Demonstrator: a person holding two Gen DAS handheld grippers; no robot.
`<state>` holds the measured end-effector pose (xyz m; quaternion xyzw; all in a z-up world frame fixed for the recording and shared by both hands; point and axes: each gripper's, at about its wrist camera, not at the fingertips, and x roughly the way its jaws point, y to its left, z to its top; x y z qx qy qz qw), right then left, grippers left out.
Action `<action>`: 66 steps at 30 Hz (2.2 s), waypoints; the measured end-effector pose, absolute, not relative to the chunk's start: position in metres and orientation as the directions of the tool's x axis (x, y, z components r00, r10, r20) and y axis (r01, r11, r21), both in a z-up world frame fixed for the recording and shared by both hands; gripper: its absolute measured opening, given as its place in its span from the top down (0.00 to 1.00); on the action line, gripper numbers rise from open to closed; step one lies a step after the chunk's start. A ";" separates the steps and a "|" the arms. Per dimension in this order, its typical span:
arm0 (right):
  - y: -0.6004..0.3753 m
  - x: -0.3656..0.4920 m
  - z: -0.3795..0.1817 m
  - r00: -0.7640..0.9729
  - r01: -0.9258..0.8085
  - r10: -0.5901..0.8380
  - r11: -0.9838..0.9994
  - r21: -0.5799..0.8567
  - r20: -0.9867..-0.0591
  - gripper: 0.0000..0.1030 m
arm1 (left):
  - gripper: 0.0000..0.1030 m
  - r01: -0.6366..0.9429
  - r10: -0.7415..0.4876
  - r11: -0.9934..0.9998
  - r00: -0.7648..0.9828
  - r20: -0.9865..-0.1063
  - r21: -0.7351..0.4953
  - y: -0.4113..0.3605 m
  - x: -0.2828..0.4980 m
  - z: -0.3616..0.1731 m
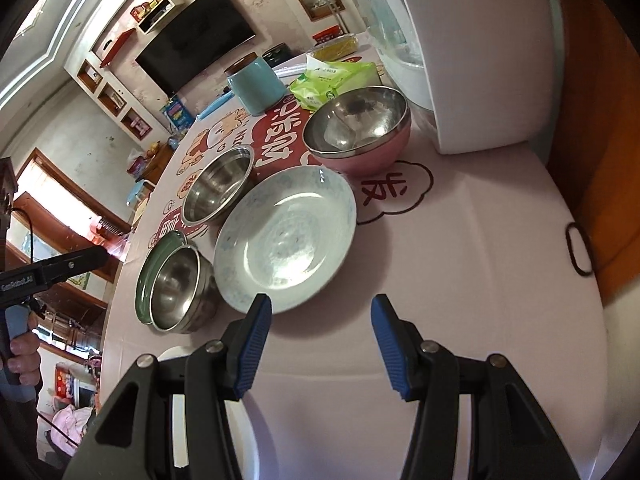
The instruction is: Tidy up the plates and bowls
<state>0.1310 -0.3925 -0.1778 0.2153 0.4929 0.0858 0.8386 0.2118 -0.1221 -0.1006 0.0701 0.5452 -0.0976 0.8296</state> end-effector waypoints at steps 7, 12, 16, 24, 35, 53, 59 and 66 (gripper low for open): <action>-0.401 0.151 -0.195 0.474 0.043 0.397 0.881 0.471 -0.786 0.50 | 0.22 0.231 -0.067 0.973 0.365 -0.929 0.020 -0.138 0.246 -0.120; -0.401 0.161 -0.211 0.451 0.020 0.436 0.867 0.498 -0.779 0.50 | 0.22 0.230 -0.069 0.973 0.338 -0.939 0.012 -0.147 0.264 -0.140; -0.399 0.167 -0.222 0.436 0.005 0.466 0.854 0.520 -0.770 0.52 | 0.22 0.242 -0.066 0.970 0.305 -0.950 0.010 -0.154 0.278 -0.160; -0.388 0.178 -0.233 0.417 -0.063 0.498 0.850 0.522 -0.760 0.57 | 0.22 0.251 -0.087 0.968 0.240 -0.967 -0.025 -0.162 0.295 -0.192; -0.377 0.186 -0.243 0.400 -0.115 0.508 0.854 0.508 -0.763 0.66 | 0.32 0.256 -0.123 0.963 0.162 -0.979 -0.079 -0.170 0.310 -0.222; -0.377 0.190 -0.250 0.404 -0.106 0.517 0.846 0.522 -0.755 0.71 | 0.58 0.252 -0.144 0.961 0.121 -0.982 -0.110 -0.173 0.329 -0.248; -0.378 0.191 -0.253 0.404 -0.104 0.525 0.840 0.533 -0.749 0.71 | 0.72 0.258 -0.204 0.951 0.119 -0.972 -0.169 -0.174 0.330 -0.250; -0.380 0.190 -0.254 0.406 -0.098 0.535 0.832 0.547 -0.741 0.72 | 0.75 0.270 -0.220 0.946 0.128 -0.967 -0.179 -0.179 0.329 -0.250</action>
